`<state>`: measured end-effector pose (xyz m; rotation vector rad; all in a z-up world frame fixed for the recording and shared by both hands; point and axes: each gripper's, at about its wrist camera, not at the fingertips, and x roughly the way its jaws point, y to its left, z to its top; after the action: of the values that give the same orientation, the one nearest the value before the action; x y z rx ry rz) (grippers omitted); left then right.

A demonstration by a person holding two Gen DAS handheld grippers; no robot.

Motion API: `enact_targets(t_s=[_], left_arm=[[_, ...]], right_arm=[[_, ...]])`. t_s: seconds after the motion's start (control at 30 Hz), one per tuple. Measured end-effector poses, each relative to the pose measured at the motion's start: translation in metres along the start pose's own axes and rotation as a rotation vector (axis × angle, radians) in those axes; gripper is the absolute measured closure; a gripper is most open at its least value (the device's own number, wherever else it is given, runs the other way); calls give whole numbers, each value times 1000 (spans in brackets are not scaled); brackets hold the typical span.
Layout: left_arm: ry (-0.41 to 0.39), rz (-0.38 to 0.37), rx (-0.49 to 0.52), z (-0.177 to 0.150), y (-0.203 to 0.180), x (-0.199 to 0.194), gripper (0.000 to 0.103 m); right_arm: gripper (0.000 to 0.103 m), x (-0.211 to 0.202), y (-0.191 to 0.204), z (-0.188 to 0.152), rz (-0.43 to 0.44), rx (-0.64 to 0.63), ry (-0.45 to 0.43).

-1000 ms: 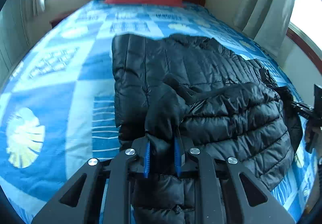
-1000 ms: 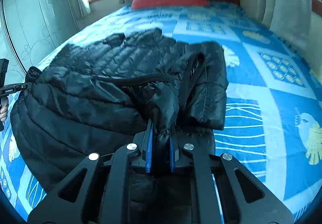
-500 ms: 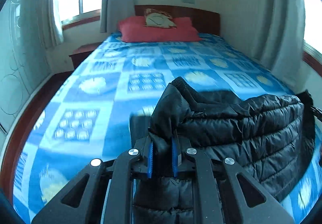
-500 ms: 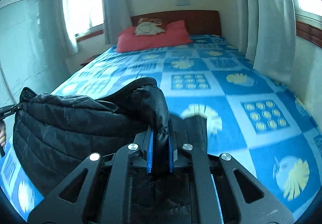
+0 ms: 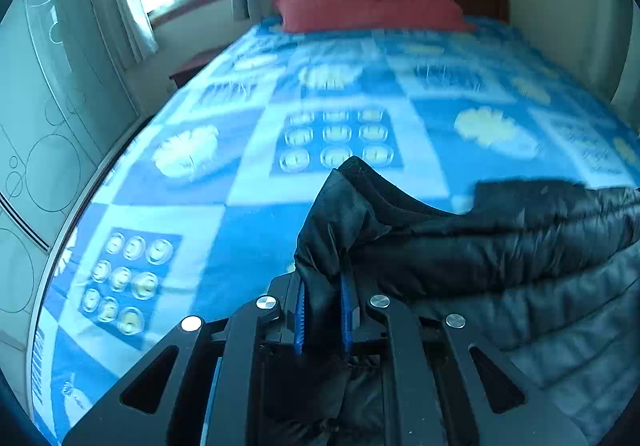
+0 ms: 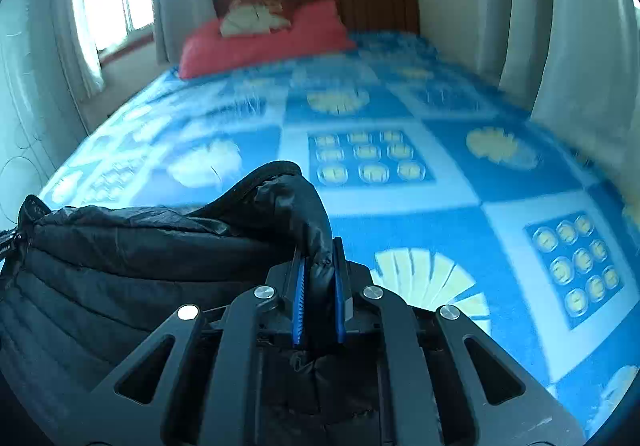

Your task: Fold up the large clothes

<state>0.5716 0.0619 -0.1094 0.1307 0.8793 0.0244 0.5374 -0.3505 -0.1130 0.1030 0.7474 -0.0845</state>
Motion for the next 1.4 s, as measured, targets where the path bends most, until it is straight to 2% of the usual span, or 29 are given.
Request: enact_targets(t_s=[0.13, 0.3, 0.4, 0.47, 0.5, 0.53, 0.6, 0.7, 0.77, 0.83, 0.87, 0.93, 0.97, 1.0, 1.03, 1.07, 1.13, 1.2, 1.27, 1.33, 1.4], left_arm=[[58, -22, -9, -11, -2, 32, 88], [72, -72, -50, -19, 1, 49, 84], [79, -91, -74, -20, 3, 52, 80], [74, -115, -107, -18, 11, 45, 74], [72, -121, -122, -18, 15, 42, 72], [70, -133, -140, -18, 20, 37, 67], [58, -158, -193, -21, 35, 24, 60], [1, -186, -297, -24, 61, -1, 55], [-29, -158, -301, -26, 58, -18, 55], [-58, -128, -247, -28, 37, -30, 55], [-91, -80, -201, -27, 19, -38, 55], [-156, -57, -185, -22, 3, -50, 50], [-164, -19, -201, -18, 6, -50, 46], [-164, 69, -231, -13, 11, -50, 46], [-162, 123, -259, -10, 17, -50, 46], [-162, 114, -292, -9, 23, -51, 46], [-125, 7, -290, -12, 18, -52, 46], [-125, -100, -204, -21, -12, -60, 46], [-107, -160, -135, -32, -43, -57, 45], [-72, -166, -96, -38, -65, -45, 44], [-18, -133, -57, -40, -82, -20, 42]], right_arm=[[87, 34, -5, -9, -2, 27, 103], [77, 62, -16, -22, 22, 107, 199], [75, 62, -10, -22, 2, 87, 199], [69, 59, -9, -21, -14, 82, 191], [63, 55, -10, -20, -20, 83, 186], [52, 50, -13, -20, -17, 91, 178], [46, 34, -22, -17, 1, 144, 138], [46, 9, -31, -16, -29, 228, 80], [47, -3, -10, -17, -34, 167, 54], [47, -10, 16, -20, -24, 103, 44], [47, -12, 34, -22, -8, 69, 43], [47, -12, 62, -25, 24, -3, 42], [47, -9, 73, -26, 25, -29, 45], [47, -6, 80, -25, 31, -42, 48], [47, -2, 85, -24, 40, -47, 54], [47, 0, 90, -23, 43, -45, 57], [47, 1, 96, -20, 76, -21, 54], [47, 2, 103, -21, 93, -23, 53], [47, 11, 112, -25, 88, -50, 78], [45, 24, 114, -31, 64, -64, 121], [43, 33, 114, -36, 50, -57, 148]])
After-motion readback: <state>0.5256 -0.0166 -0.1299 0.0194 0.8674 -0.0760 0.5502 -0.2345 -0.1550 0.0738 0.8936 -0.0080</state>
